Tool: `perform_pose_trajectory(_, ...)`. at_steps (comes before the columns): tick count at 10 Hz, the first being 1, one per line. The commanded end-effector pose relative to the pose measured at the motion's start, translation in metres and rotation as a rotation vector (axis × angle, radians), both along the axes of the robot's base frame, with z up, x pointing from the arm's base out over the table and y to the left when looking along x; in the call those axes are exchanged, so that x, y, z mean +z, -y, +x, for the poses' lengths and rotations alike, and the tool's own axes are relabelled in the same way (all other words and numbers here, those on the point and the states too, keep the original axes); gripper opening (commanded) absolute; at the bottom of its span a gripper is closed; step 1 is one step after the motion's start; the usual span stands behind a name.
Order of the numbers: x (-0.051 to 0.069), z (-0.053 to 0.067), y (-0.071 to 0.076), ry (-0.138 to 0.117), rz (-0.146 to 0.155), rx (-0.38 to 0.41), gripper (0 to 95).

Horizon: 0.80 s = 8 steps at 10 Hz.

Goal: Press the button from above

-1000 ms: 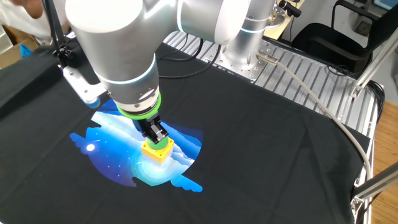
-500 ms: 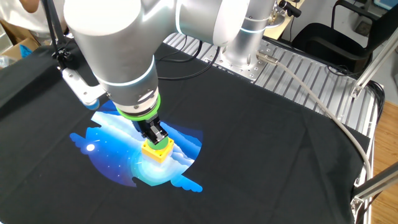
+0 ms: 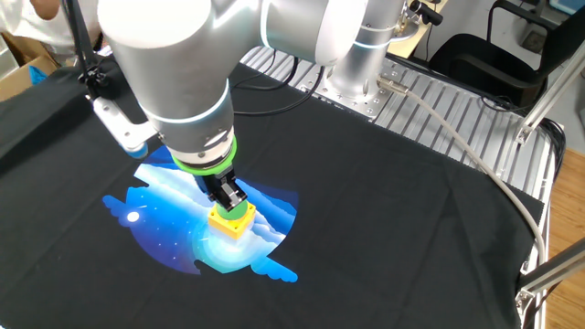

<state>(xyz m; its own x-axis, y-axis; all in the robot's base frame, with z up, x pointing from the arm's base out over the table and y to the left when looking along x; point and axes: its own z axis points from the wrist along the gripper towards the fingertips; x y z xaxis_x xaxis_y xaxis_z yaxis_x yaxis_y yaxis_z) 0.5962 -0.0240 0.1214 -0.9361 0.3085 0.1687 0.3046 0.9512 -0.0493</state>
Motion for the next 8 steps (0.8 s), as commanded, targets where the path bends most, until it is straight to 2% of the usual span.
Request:
perform_pose_trajectory(1, 0.0009, 0.0008, 0.0003, 0.007, 0.005, -0.011, 0.0)
perform_pose_trajectory(3, 0.0031, 0.0001, 0.0016, -0.001, 0.007, -0.009, 0.0)
perform_pose_trajectory(8, 0.0039, -0.0004, 0.002, -0.002, 0.009, -0.012, 0.0)
